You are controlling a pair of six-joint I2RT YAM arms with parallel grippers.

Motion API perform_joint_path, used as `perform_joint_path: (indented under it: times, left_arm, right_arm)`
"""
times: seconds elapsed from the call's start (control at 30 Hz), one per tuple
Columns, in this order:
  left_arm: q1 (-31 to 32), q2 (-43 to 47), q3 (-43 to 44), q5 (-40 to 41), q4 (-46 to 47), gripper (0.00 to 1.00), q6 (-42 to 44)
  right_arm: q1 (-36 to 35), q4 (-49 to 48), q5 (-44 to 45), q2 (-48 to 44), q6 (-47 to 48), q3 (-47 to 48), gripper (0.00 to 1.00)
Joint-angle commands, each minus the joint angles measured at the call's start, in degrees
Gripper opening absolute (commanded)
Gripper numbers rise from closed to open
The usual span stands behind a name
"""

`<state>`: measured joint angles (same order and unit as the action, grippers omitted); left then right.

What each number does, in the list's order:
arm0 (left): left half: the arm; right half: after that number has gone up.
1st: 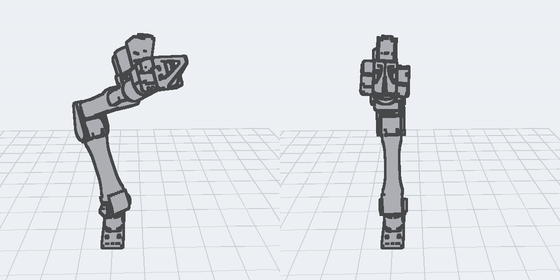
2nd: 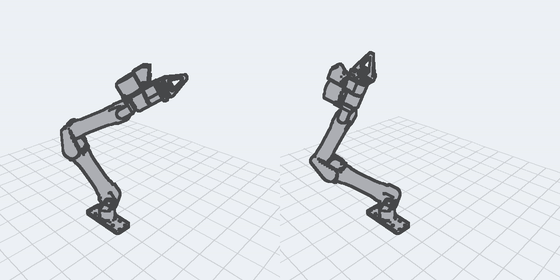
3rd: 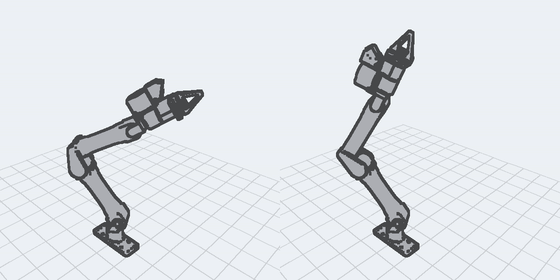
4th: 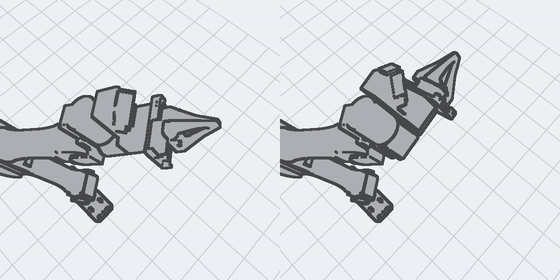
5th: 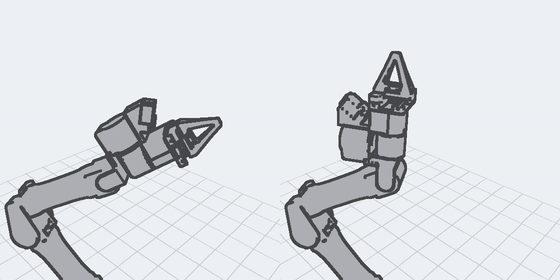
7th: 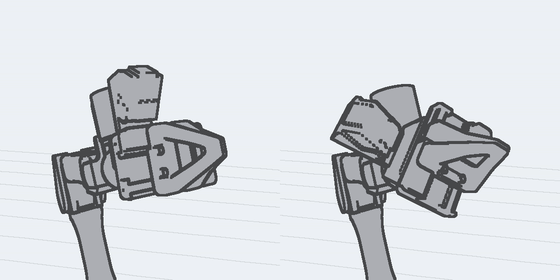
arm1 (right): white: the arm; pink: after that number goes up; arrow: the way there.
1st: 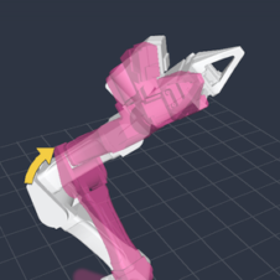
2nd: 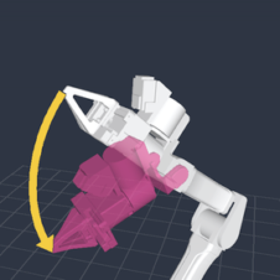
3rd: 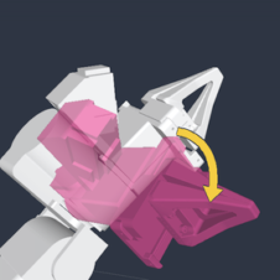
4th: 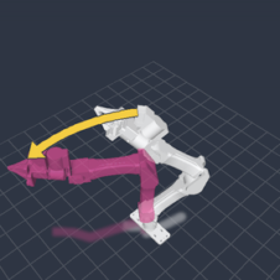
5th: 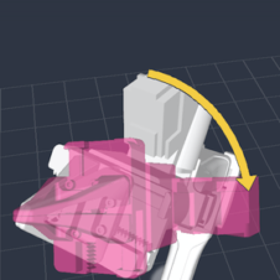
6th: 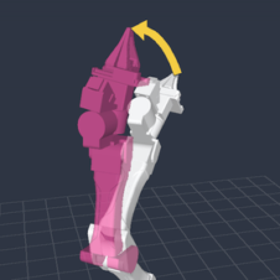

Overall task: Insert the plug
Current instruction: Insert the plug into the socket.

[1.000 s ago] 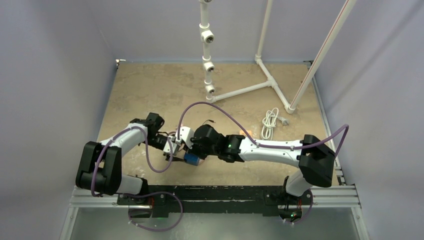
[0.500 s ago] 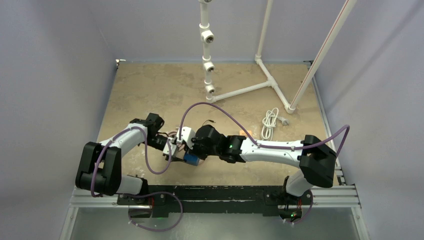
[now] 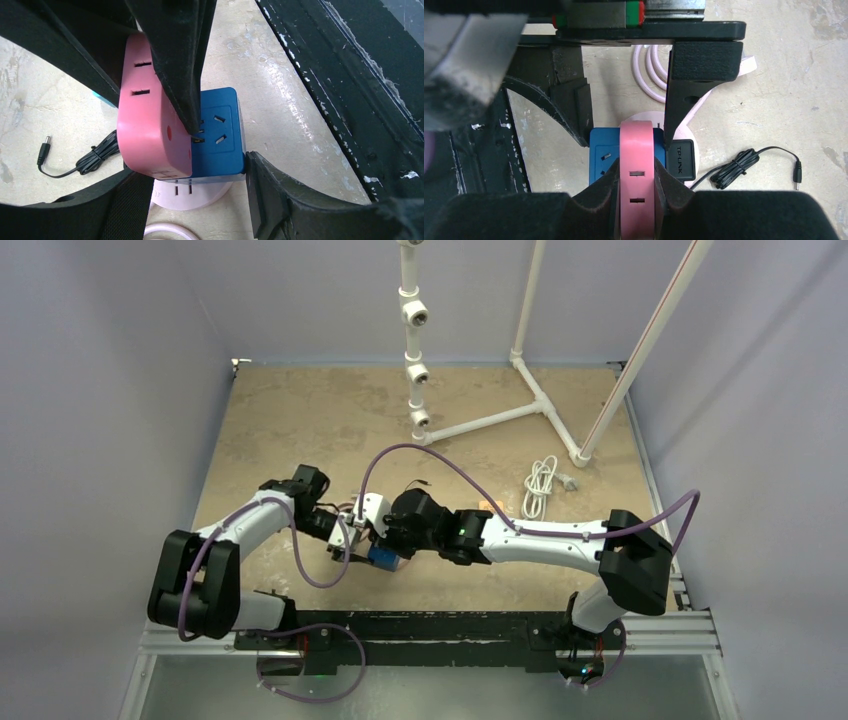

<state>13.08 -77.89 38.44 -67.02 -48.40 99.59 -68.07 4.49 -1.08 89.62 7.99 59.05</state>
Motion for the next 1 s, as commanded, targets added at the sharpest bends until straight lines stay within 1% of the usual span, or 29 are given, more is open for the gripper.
perform_joint_path:
  times: [0.0,0.03,0.07,0.17,0.33,0.53,0.6,0.67,0.77,0.83,0.97]
  left_arm:
    - [1.21,0.31,-0.50,3.23,8.68,0.36,-4.54]
    - [1.31,0.55,-0.61,3.32,8.79,0.31,-4.64]
    - [1.33,0.73,-0.80,3.42,9.05,0.29,-4.76]
    - [1.79,1.95,-1.95,4.39,10.80,0.29,-5.97]
    - [2.56,4.43,-4.00,6.46,17.63,0.29,-13.46]
    - [2.87,4.52,-4.17,7.01,18.84,0.27,-15.17]
    - [2.91,4.45,-4.18,7.24,20.00,0.12,-16.33]
    - [2.99,4.66,-4.58,7.57,20.78,0.05,-16.77]
    - [3.15,5.30,-5.29,8.35,22.65,0.04,-18.15]
    - [3.35,5.49,-5.62,9.10,24.36,0.01,-19.90]
    - [3.44,5.39,-5.61,9.69,24.41,0.00,-20.00]
  right_arm:
    - [-1.18,3.36,-5.58,1.80,-1.50,0.46,0.00]
    - [-1.18,3.41,-5.66,1.83,-1.75,0.53,0.00]
    - [-1.18,3.36,-5.68,1.74,-2.01,0.48,0.00]
    - [-1.18,2.91,-5.74,1.57,-2.81,0.20,0.00]
    - [-1.23,2.70,-5.82,1.97,-3.41,0.19,0.00]
    - [-1.21,3.07,-6.68,2.82,-3.77,0.38,0.00]
    - [-1.27,3.45,-7.18,2.75,-3.92,0.37,0.00]
    - [-1.27,3.46,-7.73,2.66,-4.19,0.21,0.00]
    - [-1.27,3.51,-8.42,2.57,-4.43,0.11,0.00]
    - [-1.27,3.24,-8.87,2.51,-4.64,-0.34,0.00]
    - [-1.27,3.10,-9.57,2.67,-4.81,-1.11,0.00]
